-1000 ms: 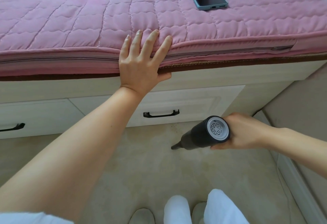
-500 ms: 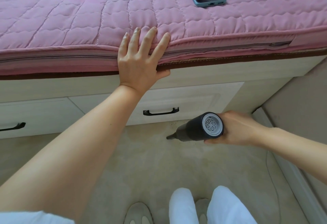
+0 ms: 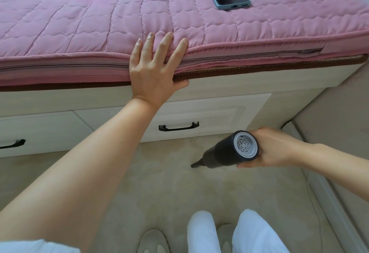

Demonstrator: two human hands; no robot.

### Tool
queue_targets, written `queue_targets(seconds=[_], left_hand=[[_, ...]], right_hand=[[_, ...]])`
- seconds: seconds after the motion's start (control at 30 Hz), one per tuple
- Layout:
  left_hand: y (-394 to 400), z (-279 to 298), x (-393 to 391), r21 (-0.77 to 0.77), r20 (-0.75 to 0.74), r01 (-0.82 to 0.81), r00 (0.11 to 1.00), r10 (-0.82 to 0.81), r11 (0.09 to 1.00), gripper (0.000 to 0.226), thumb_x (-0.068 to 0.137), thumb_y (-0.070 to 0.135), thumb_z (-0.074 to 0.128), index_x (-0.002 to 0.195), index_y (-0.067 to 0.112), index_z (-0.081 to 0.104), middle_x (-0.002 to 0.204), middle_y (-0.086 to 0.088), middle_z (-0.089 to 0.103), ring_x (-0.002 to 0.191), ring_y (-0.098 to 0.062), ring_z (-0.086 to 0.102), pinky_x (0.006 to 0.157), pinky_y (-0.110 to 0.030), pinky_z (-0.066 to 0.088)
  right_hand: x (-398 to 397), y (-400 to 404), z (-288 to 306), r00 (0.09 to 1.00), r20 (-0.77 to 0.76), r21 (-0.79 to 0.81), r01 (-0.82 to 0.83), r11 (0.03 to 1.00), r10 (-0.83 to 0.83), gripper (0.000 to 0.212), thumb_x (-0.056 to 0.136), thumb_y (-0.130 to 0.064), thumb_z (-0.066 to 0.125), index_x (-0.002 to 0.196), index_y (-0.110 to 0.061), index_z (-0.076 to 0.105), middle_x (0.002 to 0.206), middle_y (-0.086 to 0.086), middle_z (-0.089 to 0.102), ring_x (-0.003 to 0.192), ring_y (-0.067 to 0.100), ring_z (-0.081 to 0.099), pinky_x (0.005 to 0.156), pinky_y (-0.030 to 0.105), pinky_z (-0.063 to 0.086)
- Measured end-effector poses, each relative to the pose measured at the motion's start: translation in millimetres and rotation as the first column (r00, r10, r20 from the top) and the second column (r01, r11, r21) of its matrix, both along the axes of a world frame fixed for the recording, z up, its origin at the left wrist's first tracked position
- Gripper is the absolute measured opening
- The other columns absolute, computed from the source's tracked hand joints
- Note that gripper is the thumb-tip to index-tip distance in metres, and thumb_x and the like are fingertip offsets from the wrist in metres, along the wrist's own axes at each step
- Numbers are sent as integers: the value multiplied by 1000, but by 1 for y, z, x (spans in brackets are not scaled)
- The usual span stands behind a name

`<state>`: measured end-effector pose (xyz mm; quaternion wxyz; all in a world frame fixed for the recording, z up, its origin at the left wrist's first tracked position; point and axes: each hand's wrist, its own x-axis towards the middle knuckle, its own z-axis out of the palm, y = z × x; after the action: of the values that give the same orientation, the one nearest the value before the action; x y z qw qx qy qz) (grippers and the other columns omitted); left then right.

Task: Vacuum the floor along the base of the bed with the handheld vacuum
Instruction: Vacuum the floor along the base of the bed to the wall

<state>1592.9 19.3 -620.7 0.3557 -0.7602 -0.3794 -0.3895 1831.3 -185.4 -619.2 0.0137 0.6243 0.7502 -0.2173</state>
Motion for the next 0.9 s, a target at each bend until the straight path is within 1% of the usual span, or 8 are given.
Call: queue_targets(seconds=[0.07,0.13,0.23,0.33,0.57,0.67,0.83,0.9], left_hand=[[0,0,0,0,-7,-3,1000,3,1000,87,67,76,69,139,30,55,135,-6,63,121,-39,61,103,-55,46],[0,0,-1,-3,-10,-2,1000,2,1000,87,67,76,69,139,30,54,135,-6,63,121,-40,61,103,-55,47],[0,1,-1,-7,-13,-5,1000,5,1000,88,65,75,70,140,30,54,135,-6,63,121,-40,61,103,-55,47],[-1,1,-1,-14,-17,-9,1000,9,1000,88,66,75,69,140,30,54,135,-6,62,122,-40,60,103,-56,46],[-3,6,0,-52,-33,2,999,-3,999,81,70,68,67,141,30,54,136,-7,61,123,-43,58,103,-59,45],[-3,8,1,-46,-42,1,999,-3,999,81,70,69,67,141,31,54,136,-7,61,122,-43,58,102,-59,46],[-1,8,0,-50,-62,-7,998,4,999,86,69,73,67,142,31,52,139,-7,60,123,-43,58,102,-59,46],[-1,9,1,-60,-62,-3,998,-1,998,86,69,73,66,142,31,52,140,-7,59,123,-43,58,102,-59,46]], right_hand=[[4,-3,0,1000,-20,-14,0,1000,0,46,61,-64,71,95,-46,44,90,-25,65,86,3,59,67,19,46],[7,-5,0,999,-32,-16,-13,1000,12,53,57,-68,67,99,-49,41,82,-32,59,82,1,59,70,23,49],[13,-5,1,998,-34,-34,-51,998,50,56,53,-73,61,99,-53,36,70,-40,50,76,-3,54,69,23,49],[15,-3,1,996,-40,-46,-81,996,79,56,54,-71,63,99,-53,35,69,-41,49,78,-3,54,69,21,48],[0,11,2,999,-23,-40,-41,998,40,39,65,-62,71,92,-43,50,73,-33,52,84,1,57,68,20,46],[-2,18,0,999,-44,-37,-33,999,31,40,66,-60,72,96,-37,56,79,-27,56,85,2,60,72,23,49],[7,23,4,998,-45,-43,-36,998,34,38,66,-58,72,93,-36,58,78,-27,59,82,1,60,72,24,50],[14,24,7,999,-33,-65,-39,997,37,34,66,-57,72,89,-37,56,75,-29,60,79,-3,59,69,19,49]])
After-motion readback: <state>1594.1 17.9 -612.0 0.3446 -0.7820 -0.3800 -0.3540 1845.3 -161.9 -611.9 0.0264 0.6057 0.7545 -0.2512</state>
